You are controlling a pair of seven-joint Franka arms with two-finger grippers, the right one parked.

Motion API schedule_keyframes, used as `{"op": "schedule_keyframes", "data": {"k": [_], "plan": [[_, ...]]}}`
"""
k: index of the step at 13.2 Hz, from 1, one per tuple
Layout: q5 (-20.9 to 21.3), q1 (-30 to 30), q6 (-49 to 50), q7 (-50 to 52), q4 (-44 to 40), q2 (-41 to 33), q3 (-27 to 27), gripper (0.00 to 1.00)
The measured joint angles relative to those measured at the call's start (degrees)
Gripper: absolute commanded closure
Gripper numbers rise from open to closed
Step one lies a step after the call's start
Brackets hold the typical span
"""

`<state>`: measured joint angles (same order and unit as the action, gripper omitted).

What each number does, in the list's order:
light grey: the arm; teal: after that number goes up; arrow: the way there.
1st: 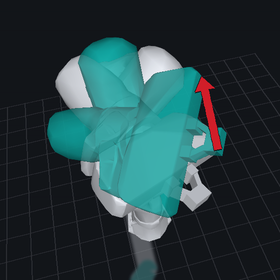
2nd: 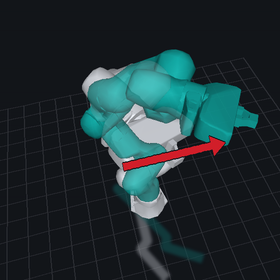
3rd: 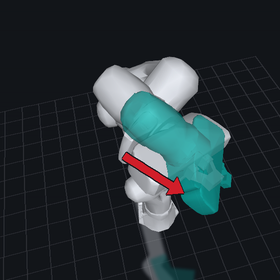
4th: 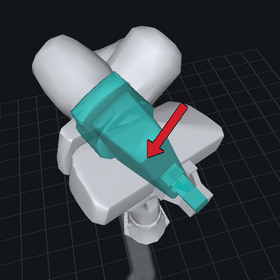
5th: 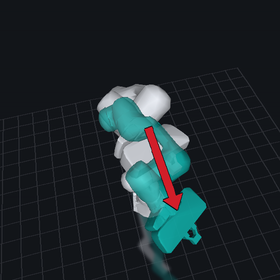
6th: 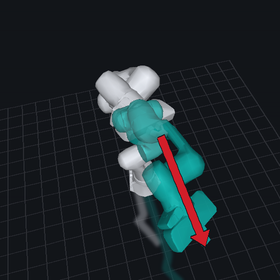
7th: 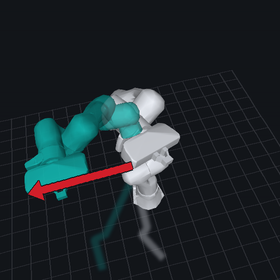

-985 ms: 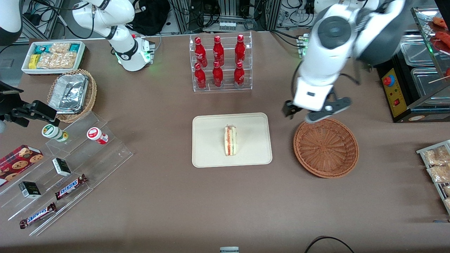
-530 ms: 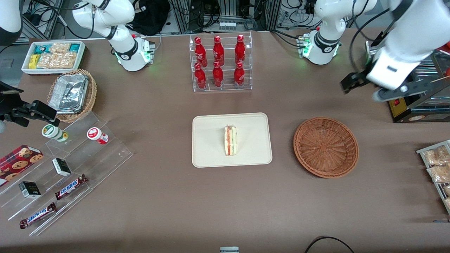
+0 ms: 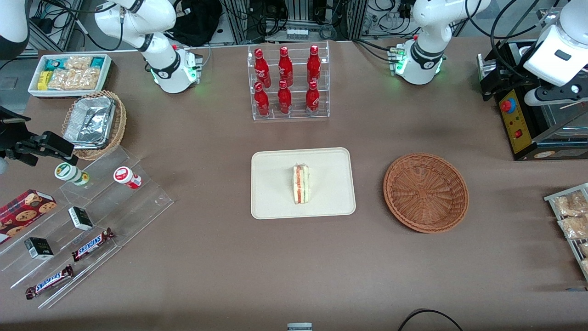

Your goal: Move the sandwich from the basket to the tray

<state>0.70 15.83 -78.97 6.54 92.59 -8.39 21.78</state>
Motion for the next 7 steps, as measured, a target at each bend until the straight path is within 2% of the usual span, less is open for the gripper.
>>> {"op": "schedule_keyframes", "data": {"k": [3, 7], "plan": [[0.02, -7.72, -0.47, -0.17, -2.13, 1.91, -7.90, 0.00], [0.99, -9.52, -0.59, -0.40, -5.94, 4.11, -11.27, 0.00]]}}
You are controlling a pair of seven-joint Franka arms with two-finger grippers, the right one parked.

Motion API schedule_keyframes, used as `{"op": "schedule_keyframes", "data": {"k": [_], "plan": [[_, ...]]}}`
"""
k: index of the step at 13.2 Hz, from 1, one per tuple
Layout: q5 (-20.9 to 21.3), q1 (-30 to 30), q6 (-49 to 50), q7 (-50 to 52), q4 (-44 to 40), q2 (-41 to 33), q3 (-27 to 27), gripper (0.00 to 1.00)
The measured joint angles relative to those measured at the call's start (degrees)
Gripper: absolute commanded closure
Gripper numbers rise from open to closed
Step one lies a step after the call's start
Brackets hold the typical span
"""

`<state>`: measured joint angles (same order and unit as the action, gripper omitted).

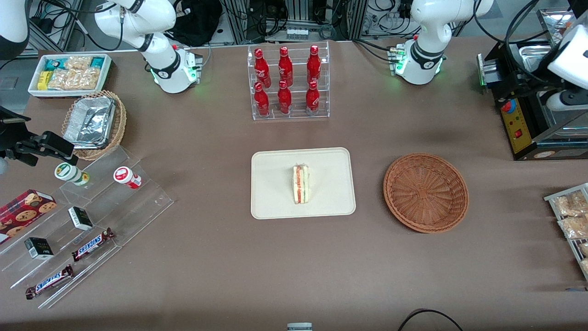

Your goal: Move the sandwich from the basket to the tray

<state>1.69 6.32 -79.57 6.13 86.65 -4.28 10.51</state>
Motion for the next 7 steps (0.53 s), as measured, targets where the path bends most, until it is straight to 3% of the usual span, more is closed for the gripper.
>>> {"op": "schedule_keyframes", "data": {"k": [7], "plan": [[0.10, -0.05, 0.31, 0.00, -3.34, 2.78, -0.30, 0.00]]}}
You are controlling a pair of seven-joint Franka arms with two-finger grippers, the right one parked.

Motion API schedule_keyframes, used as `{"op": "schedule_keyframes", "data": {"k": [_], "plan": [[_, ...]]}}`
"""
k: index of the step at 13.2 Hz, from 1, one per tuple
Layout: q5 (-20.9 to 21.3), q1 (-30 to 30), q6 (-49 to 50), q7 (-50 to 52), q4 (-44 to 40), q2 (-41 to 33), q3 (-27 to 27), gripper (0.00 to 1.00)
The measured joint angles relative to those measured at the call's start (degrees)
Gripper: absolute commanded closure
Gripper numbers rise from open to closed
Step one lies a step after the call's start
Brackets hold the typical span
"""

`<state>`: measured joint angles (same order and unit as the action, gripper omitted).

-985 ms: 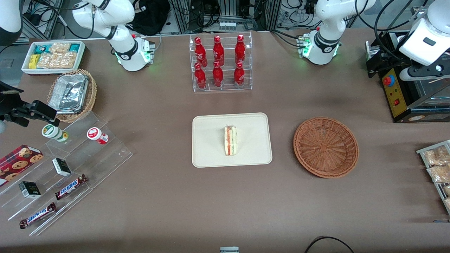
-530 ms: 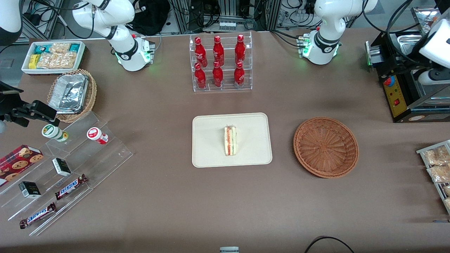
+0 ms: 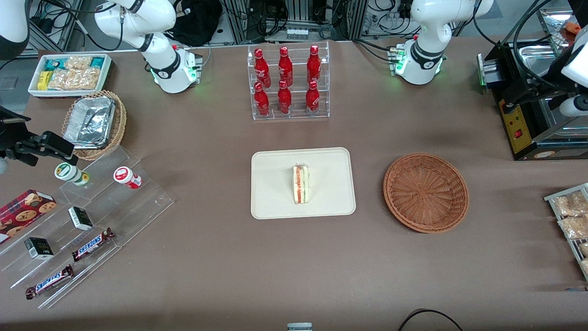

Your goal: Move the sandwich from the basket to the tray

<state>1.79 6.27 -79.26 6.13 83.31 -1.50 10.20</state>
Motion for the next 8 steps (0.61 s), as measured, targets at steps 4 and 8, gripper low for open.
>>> {"op": "schedule_keyframes", "data": {"k": [4, 8], "plan": [[0.00, 0.00, 0.00, 0.00, -2.10, 1.83, -0.10, 0.00], [0.18, 0.00, 0.07, 0.00, -2.33, 1.97, -0.90, 0.00]]}}
